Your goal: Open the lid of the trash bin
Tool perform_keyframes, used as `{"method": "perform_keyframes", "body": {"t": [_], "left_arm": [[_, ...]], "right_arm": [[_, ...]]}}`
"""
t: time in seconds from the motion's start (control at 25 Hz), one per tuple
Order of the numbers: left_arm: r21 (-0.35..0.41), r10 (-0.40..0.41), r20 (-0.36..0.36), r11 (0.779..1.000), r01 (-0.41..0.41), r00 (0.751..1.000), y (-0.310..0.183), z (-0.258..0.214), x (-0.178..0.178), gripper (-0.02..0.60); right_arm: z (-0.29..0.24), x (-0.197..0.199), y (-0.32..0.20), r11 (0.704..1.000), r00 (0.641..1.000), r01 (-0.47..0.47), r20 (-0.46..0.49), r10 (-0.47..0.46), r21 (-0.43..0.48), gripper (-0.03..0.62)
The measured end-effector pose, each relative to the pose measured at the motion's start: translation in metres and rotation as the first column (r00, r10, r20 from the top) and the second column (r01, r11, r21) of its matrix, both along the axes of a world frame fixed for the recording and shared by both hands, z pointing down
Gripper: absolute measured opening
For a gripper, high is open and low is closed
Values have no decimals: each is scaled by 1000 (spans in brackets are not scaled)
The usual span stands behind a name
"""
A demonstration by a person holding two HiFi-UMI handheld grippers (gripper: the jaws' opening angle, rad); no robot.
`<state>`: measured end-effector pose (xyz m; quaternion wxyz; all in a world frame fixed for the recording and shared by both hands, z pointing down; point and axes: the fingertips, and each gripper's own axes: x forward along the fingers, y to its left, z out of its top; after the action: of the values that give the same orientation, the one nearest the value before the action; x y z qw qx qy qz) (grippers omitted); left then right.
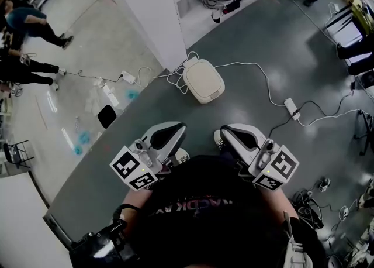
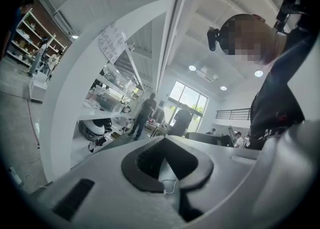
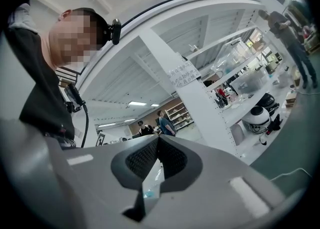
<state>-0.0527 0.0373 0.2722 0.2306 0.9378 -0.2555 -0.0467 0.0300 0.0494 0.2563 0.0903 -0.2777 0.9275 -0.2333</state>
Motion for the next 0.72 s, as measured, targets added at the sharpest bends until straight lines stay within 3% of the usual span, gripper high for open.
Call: {"method": "perform_keyframes", "body": {"t": [0.2,0.36,0.72], "left_arm": [[15,14,12,1000,-14,1000,2,-2,2,1],[79,36,115,996,-45,993,11,6,4,0],[120,94,201,985,-120,975,22,14,-8,1]], "right_arm": [[0,2,-2,1000,1000,-11,-3,11,-14,6],[5,2,1,999,999,-39,-28,39,-10,6],[11,-4,-1,990,972,-135,-185,142,49,6]]}}
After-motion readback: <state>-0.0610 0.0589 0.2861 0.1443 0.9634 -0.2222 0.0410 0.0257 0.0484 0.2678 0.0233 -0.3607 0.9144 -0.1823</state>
